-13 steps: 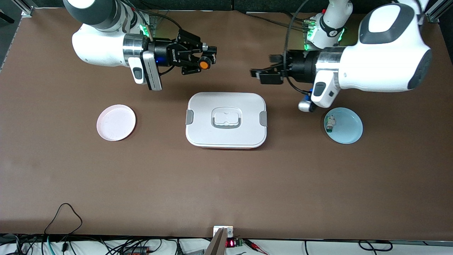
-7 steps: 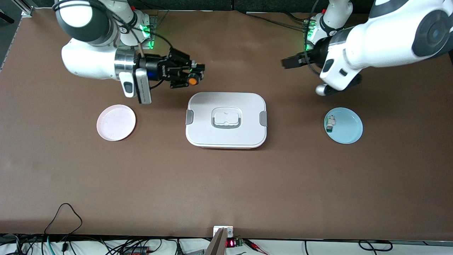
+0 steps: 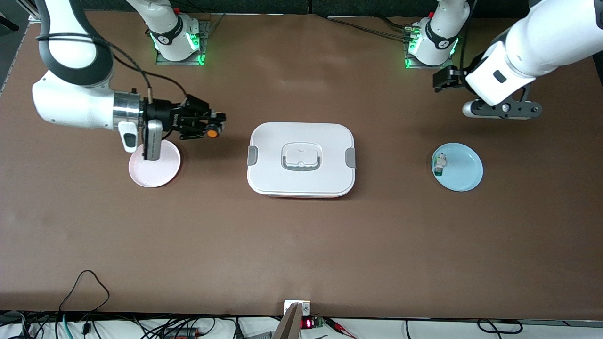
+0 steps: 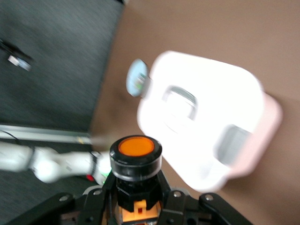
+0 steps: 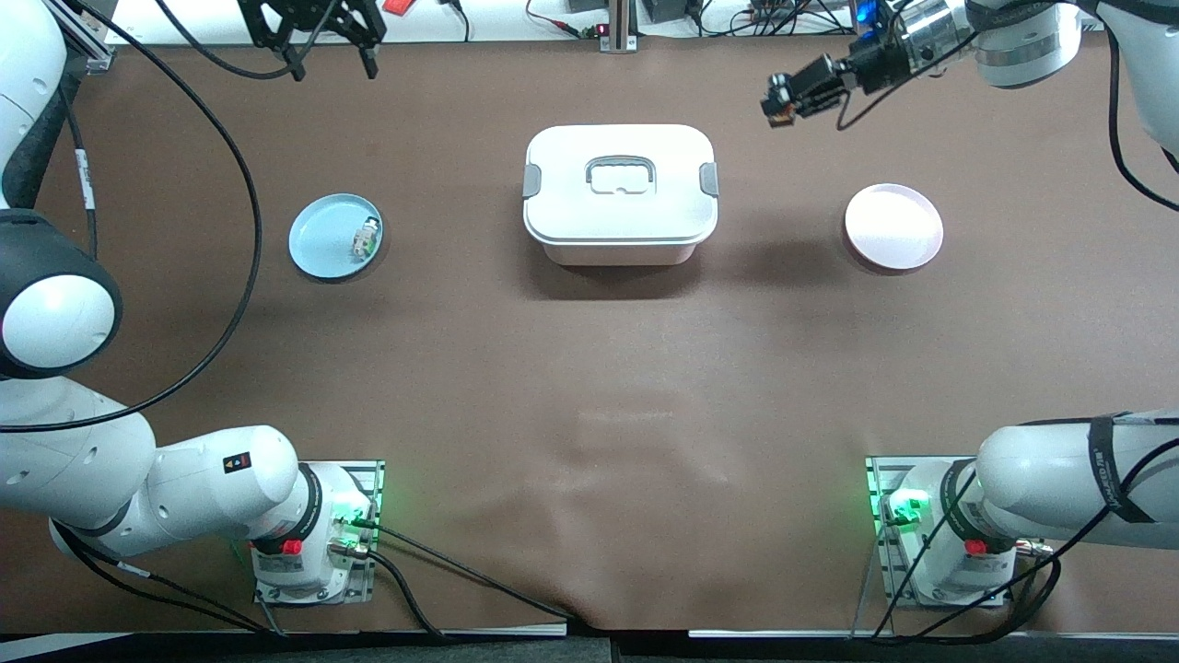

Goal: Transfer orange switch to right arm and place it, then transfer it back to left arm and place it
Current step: 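Carry the switch to the white plate while the left gripper withdraws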

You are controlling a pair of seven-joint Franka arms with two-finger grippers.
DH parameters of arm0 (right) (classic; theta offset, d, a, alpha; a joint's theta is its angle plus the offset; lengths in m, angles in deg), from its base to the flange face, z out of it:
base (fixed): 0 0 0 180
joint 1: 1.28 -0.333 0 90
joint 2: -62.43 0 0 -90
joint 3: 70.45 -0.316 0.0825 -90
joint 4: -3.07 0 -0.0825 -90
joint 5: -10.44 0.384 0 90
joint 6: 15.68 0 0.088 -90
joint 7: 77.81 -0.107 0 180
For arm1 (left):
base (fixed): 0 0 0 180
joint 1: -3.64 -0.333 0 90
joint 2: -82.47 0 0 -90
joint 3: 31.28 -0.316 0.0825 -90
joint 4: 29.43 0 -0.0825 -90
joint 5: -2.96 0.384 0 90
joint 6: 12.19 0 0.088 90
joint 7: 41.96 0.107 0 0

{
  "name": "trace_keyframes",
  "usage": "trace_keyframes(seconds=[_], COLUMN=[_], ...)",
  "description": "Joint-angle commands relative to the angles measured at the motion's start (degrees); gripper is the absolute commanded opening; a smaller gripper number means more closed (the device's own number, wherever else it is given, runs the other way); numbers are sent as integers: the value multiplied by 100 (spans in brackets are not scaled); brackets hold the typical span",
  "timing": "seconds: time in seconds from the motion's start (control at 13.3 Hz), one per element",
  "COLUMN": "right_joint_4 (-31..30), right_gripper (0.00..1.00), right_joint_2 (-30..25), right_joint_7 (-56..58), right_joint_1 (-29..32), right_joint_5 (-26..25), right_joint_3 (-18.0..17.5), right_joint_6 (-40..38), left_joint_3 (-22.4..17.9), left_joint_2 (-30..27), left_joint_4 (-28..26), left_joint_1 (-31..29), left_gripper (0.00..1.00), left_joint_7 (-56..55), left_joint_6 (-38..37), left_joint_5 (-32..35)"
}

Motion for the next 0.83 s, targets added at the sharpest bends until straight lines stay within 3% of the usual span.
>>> trace_keyframes(seconds=[0.0, 0.3, 0.45, 0.75], right_joint_4=[16, 60, 69, 69], right_gripper=[31, 31, 31, 31], right_joint_2=[-15, 143, 274, 503], right_joint_7=[-591, -1658, -1509, -571], right_joint_1=[126, 126, 117, 126], right_joint_5=[-1088, -2741, -3759, -4973], right_joint_3=[-84, -84, -84, -84], right_joint_6=[-72, -72, -19, 16], left_joint_3=[18, 35, 71, 88], left_joint_2=[-113, -130, -157, -297], left_joint_4=[-130, -428, -551, -727], left_joint_1=[-489, -1053, -1325, -1344], left_gripper=[99, 97, 97, 97], left_joint_7=[829, 1937, 2201, 2405], left_joint_6=[-49, 39, 293, 593], left_joint_5=[140, 499, 501, 501])
